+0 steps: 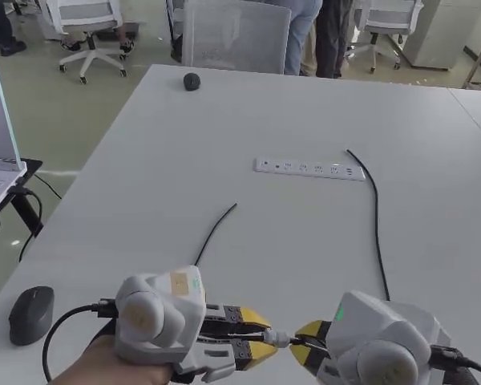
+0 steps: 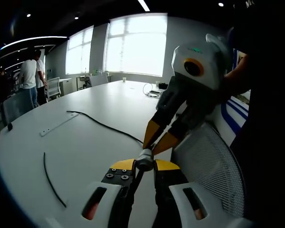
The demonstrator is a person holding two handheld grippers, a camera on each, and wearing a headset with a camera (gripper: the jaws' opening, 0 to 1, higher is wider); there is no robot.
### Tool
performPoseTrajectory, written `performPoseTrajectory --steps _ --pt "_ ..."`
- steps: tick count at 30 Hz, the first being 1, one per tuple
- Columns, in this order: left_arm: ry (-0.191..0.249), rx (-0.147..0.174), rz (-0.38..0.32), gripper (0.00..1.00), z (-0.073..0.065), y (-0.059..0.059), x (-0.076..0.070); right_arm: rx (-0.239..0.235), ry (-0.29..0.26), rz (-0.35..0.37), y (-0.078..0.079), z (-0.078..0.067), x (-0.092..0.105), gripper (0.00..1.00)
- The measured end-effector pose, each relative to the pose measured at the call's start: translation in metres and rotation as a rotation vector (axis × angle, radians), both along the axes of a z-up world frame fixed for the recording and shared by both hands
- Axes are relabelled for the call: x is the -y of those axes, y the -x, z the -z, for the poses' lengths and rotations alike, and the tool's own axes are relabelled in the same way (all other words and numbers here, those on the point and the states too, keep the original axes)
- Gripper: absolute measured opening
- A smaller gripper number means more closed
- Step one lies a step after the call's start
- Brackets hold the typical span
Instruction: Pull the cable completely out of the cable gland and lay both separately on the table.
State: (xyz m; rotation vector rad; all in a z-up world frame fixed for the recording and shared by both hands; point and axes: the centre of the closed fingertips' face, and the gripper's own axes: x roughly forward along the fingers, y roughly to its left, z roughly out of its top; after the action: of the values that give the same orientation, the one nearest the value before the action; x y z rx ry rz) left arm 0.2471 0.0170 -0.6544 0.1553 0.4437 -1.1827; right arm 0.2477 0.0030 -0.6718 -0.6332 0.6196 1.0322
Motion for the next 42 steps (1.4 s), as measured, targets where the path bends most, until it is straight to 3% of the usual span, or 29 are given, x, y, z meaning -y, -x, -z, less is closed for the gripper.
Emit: performPoseTrajectory --steps 9,27,37,42 --pt "0.004 0.002 0.011 0.15 -0.002 0.001 0.004 -0.005 0.002 0.024 -0.001 0.004 0.01 0.0" --pt "0.001 0.009 0.013 0.15 -0.002 -0.001 0.004 -0.083 -0.045 0.12 -0.005 0.012 0.021 0.0" --pt "0.005 0.006 0.008 0.15 -0.002 0.001 0.001 -0.129 -0.061 0.188 -0.008 0.024 0.038 0.0" --pt "0.002 0.007 0.014 0.15 -0.002 0.002 0.002 -0.167 -0.069 0.244 -0.009 0.038 0.051 0.0"
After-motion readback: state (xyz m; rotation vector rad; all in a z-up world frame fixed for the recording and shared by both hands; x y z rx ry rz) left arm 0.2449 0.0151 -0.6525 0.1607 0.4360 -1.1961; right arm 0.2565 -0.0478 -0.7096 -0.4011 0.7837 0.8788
